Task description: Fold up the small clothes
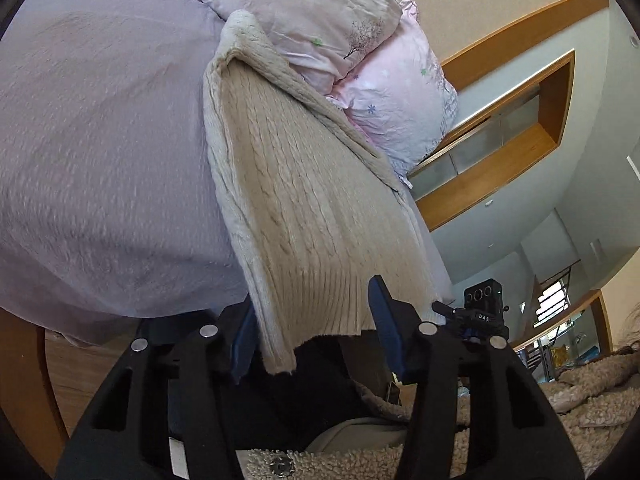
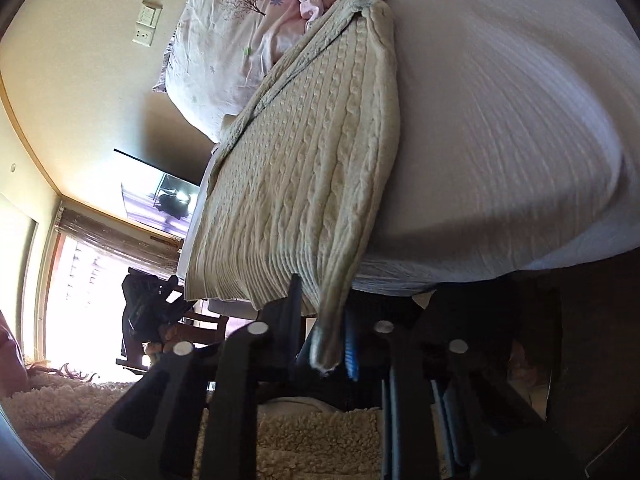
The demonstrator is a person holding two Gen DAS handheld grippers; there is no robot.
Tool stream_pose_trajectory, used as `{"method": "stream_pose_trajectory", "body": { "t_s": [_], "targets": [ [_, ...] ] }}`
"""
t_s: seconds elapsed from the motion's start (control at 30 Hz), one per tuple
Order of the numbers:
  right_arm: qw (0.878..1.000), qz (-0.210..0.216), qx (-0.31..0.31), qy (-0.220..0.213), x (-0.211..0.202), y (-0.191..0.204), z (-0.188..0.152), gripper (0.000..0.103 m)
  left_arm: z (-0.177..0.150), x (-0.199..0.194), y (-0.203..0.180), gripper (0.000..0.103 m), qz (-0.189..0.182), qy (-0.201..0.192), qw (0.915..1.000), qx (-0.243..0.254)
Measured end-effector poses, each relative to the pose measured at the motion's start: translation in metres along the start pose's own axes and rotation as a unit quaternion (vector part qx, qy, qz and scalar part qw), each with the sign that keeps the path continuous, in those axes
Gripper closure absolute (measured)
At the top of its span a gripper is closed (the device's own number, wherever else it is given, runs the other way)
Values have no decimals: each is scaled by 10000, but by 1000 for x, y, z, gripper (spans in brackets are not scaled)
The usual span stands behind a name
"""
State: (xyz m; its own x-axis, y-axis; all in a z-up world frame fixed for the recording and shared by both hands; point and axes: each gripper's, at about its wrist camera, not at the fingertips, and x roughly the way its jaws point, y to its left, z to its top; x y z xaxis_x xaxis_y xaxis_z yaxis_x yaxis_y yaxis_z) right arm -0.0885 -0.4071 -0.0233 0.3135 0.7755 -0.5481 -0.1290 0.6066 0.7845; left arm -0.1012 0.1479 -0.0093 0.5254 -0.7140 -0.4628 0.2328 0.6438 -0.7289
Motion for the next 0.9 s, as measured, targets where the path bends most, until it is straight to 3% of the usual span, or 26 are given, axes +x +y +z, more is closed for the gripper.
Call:
{"method": "stream_pose_trajectory", "body": {
  "t_s": [0.07, 0.13, 0.17, 0.33, 0.5, 0.6, 0.67, 0.8, 0.83, 0.9],
  "targets": [
    [9997, -5, -236, 11, 3, 7, 2, 95, 1, 5, 1, 63, 22, 22, 10000, -62],
    [9986, 86, -511, -60, 0, 16, 5, 95, 6, 9, 1, 92, 117, 125, 9998, -141],
    [9975, 161, -667, -156, -4, 25, 9, 95, 8, 10, -1, 95, 217, 181, 9995, -102],
    [9828, 463, -1413, -1093, -36, 69, 66, 96, 61, 7, -31, 95, 148, -34, 9993, 354],
    [9609, 537, -1694, -2122, -32, 99, 172, 96, 172, 14, -45, 95, 259, -1066, 9932, 386],
    [9592, 240, -1435, -2425, -3, 95, 238, 96, 242, 50, -35, 96, 690, -1350, 9882, 202],
    [9616, -179, -1147, -2486, 21, 82, 278, 96, 275, 80, -24, 95, 1097, -1376, 9843, 146],
    [9709, -814, -60, -2254, 74, 32, 331, 95, 310, 147, 8, 96, 1714, -987, 9802, -127],
    [9712, -1046, 233, -2130, 86, 19, 334, 90, 310, 156, 14, 96, 1808, -905, 9792, -190],
    [9673, -1317, 567, -2091, 93, 6, 330, 61, 308, 162, 20, 95, 1773, -800, 9806, -260]
  ]
}}
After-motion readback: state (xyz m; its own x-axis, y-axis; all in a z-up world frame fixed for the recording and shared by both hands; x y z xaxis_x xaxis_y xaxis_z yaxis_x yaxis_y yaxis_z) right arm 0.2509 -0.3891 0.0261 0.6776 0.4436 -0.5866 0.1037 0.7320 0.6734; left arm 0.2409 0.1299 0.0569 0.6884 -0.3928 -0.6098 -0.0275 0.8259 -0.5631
